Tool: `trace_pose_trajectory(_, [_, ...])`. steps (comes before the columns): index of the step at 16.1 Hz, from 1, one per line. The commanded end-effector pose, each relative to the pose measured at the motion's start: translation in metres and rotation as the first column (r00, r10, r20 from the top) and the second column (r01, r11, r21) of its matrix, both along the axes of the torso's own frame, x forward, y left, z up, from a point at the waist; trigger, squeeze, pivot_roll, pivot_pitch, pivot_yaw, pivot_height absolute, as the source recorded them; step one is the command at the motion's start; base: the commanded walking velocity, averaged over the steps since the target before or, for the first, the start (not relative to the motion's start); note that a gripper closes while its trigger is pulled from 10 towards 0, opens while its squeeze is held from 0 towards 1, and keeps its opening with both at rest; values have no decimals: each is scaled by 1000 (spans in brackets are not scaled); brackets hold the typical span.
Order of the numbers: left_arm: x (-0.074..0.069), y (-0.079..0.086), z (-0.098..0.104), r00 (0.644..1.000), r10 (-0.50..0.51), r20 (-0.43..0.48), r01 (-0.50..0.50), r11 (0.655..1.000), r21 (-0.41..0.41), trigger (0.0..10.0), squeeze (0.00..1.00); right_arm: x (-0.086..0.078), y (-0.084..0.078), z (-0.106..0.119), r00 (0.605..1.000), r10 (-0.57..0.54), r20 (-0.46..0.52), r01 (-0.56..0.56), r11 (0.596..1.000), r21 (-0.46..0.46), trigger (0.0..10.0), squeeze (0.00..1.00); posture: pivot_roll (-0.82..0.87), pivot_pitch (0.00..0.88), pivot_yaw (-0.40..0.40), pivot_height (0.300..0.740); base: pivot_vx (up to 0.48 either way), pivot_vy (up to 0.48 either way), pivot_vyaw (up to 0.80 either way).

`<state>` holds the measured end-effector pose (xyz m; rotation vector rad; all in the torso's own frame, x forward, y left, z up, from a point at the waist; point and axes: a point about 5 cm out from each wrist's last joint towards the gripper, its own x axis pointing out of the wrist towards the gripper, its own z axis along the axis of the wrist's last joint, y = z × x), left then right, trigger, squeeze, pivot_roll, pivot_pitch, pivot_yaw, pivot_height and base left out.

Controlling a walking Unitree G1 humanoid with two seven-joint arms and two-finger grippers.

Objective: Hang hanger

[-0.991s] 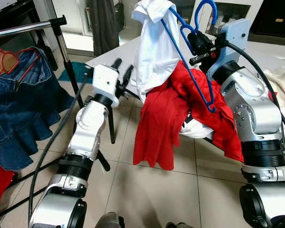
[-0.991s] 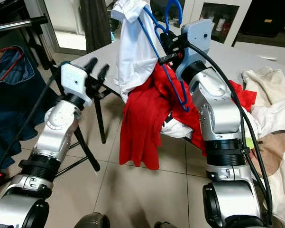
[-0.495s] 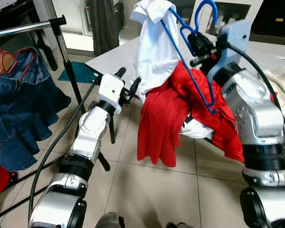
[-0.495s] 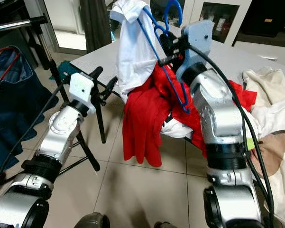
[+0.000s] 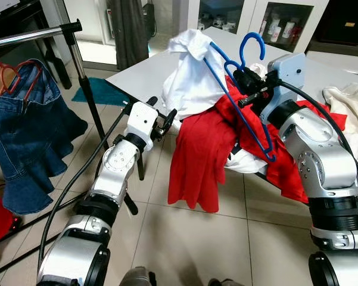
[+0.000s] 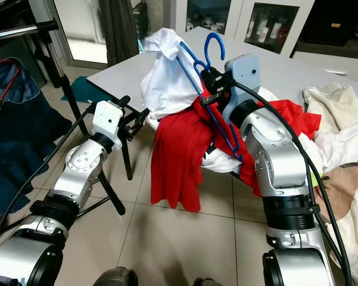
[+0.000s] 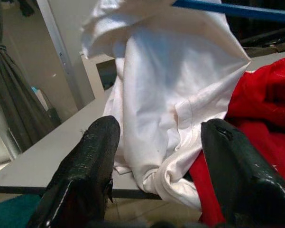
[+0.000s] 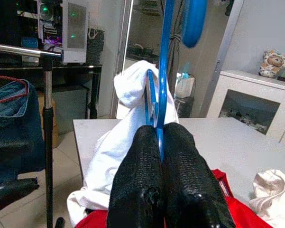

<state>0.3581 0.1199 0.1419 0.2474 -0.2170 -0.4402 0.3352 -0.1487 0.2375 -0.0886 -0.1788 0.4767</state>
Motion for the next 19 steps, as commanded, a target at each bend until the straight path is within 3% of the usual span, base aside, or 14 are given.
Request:
trace_pose_trajectory(1, [4, 1, 3, 1000, 14, 2, -14, 1000, 14, 10000, 0, -3, 0, 3, 1000, 13, 9, -13, 1000, -1, 10000, 0, 77, 23, 6, 740, 0, 0, 0])
trace_pose_trajectory(5, [12, 4, 1, 998, 57, -29, -55, 997, 57, 10000, 0, -7, 1, 12, 998, 20, 55, -22, 999, 27, 10000, 0, 76, 22, 8, 740, 0, 0, 0])
trace_pose_trajectory(7, [15, 3, 3, 998, 59, -27, -57, 997, 57, 10000, 0, -4, -5, 18, 996, -36, 81, 32, 998, 49, 10000, 0, 68, 21, 10, 740, 0, 0, 0])
trace_pose_trajectory(10, [16, -1, 5, 999, 52, -17, -51, 997, 60, 10000, 0, 5, -22, 15, 974, -215, 72, 213, 976, 33, 10000, 0, 63, 20, 11, 740, 0, 0, 0])
trace_pose_trajectory(16, [13, -3, 1, 999, 38, -7, -38, 997, 60, 10000, 0, 13, -32, 11, 938, -342, 53, 340, 940, 40, 10000, 0, 75, 20, 10, 740, 0, 0, 0])
trace_pose_trajectory(19, [13, -3, 0, 999, 37, -6, -37, 997, 63, 10000, 0, 16, -42, 11, 909, -418, 13, 415, 905, 96, 10000, 0, 75, 18, 10, 740, 0, 0, 0])
